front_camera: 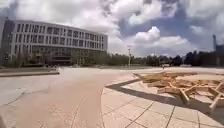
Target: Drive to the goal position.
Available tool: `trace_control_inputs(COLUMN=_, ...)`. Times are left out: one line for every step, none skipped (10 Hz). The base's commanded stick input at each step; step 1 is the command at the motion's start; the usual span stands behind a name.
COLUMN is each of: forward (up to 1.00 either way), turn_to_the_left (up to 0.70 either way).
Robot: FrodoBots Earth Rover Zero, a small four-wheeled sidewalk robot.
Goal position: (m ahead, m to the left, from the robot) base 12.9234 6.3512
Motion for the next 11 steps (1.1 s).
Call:
trace_control_inputs(forward=1.00, turn_to_the_left=0.02)
trace_control_inputs(forward=1.00, turn_to_the_left=0.00)
trace_control_inputs(forward=1.00, turn_to_the_left=0.00)
trace_control_inputs(forward=1.00, turn_to_the_left=0.00)
trace_control_inputs(forward=1.00, turn_to_the_left=0.00)
trace_control_inputs(forward=1.00, turn_to_the_left=0.00)
trace_control_inputs(forward=1.00, turn_to_the_left=0.00)
trace_control_inputs(forward=1.00, turn_to_the_left=0.00)
trace_control_inputs(forward=1.00, turn_to_the_left=0.00)
trace_control_inputs(forward=1.00, turn_to_the_left=0.00)
trace_control_inputs(forward=1.00, turn_to_the_left=0.00)
